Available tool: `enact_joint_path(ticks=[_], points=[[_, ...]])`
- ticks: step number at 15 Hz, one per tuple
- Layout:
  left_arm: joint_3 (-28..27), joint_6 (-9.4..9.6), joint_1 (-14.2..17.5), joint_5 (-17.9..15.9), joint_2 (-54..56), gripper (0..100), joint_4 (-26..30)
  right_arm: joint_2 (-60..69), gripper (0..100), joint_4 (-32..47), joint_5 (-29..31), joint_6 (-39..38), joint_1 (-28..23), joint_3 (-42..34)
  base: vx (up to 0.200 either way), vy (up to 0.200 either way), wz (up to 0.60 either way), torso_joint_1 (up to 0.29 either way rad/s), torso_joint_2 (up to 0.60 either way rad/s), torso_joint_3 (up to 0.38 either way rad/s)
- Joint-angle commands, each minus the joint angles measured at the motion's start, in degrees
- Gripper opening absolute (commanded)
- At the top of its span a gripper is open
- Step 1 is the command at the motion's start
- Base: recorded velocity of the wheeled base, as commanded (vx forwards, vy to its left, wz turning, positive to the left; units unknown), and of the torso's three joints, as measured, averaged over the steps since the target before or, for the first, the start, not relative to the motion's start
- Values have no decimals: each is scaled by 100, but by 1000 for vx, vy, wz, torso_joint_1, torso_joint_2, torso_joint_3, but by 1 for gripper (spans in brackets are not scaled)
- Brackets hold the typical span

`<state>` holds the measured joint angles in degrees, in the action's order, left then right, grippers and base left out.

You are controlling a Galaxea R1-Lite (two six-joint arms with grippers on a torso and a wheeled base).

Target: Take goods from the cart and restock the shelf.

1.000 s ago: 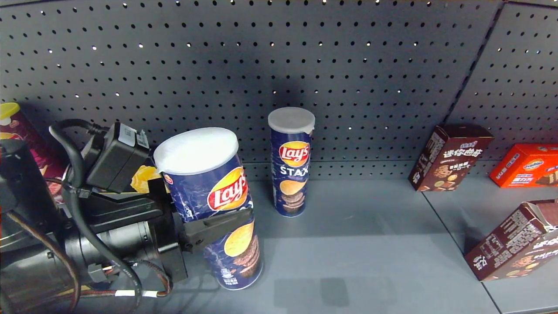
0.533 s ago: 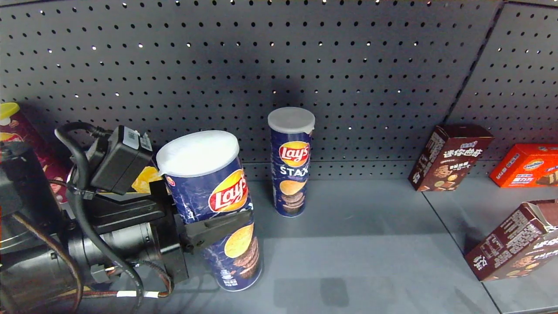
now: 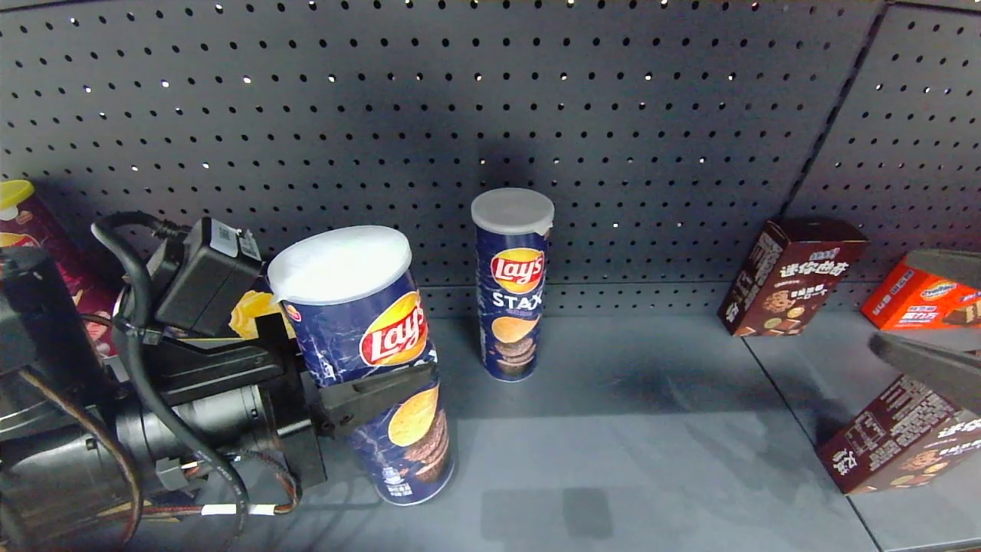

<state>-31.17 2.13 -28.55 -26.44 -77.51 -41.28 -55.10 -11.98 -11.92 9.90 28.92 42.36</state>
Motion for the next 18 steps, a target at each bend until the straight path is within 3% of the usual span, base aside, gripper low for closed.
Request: enact_joint_path(ticks=[1,5,8,13,18], points=[[6,-2,16,-1,-1,0,6,-1134,100,-357,6,30,246,396,0,0,0,0,0,0],[6,-2,86,-1,16,0,6,-2031,100,-1350,6,65,246,422,0,0,0,0,0,0],[15,-2,86,-1,8,0,6,-2268,100,-1447,-56,30,316,431,0,0,0,0,0,0],[32,-11,86,-1,8,0,6,-2655,100,-1509,-733,-260,536,659,0,0,0,0,0,0],[6,-11,86,-10,8,0,-12,-3086,100,-2133,-1058,-225,527,782,0,0,0,0,0,0]])
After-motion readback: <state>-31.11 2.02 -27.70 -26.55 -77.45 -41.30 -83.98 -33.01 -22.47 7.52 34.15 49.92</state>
